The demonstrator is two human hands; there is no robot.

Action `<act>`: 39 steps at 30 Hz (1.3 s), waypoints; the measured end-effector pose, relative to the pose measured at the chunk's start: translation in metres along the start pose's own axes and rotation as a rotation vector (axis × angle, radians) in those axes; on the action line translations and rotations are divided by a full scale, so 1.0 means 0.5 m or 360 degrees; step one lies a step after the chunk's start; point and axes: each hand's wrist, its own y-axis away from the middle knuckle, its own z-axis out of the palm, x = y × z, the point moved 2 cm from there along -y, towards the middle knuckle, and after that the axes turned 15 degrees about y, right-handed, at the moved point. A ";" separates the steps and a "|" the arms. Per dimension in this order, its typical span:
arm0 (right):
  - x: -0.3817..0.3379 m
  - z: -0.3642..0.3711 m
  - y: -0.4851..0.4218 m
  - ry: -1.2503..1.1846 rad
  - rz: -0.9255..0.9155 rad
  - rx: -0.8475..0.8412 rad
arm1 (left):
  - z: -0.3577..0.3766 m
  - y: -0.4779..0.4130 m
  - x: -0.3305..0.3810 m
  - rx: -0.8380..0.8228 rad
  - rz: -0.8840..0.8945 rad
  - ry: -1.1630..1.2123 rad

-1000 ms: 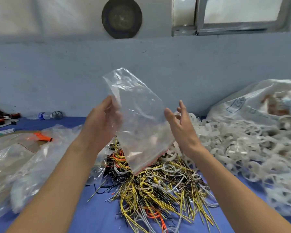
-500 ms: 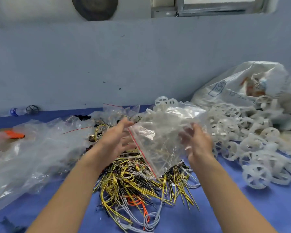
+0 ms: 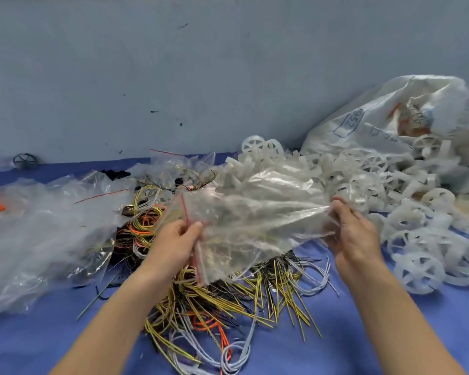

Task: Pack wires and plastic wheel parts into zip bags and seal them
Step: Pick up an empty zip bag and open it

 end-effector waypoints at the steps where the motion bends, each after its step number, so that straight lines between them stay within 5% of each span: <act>1: 0.004 -0.008 -0.006 0.0082 -0.0065 0.0056 | -0.011 -0.004 0.006 0.0115 0.0101 -0.0054; 3: 0.005 -0.027 -0.016 0.0206 -0.0203 0.0163 | -0.030 -0.008 0.021 0.0293 0.0293 -0.0068; 6: 0.006 -0.034 -0.037 0.0561 -0.0267 0.0125 | -0.024 0.002 0.031 0.0151 0.0385 -0.0061; 11: 0.055 0.002 -0.048 0.1113 0.0005 -0.0424 | 0.029 0.025 0.013 -0.0202 0.0279 0.0098; 13: 0.066 0.001 -0.054 0.1121 -0.0099 -0.0487 | 0.037 0.027 0.008 -0.0199 0.0264 0.0183; 19: 0.051 -0.021 -0.066 0.1484 -0.0754 0.0144 | 0.030 0.023 -0.002 0.0066 0.0622 -0.0560; 25: 0.055 -0.015 -0.056 0.2037 -0.0698 0.0312 | 0.032 0.041 -0.032 -0.0229 0.0314 -0.0722; 28: 0.043 0.003 -0.028 0.2090 -0.0931 0.0406 | 0.021 0.052 -0.019 -0.0219 0.0382 -0.0756; 31: 0.042 0.047 0.018 0.1951 -0.1173 0.0173 | -0.005 0.056 0.007 -0.0144 0.0563 -0.0753; 39: 0.134 0.144 0.124 0.2363 -0.1109 -0.0636 | -0.083 0.057 -0.002 -0.0238 0.0729 -0.1173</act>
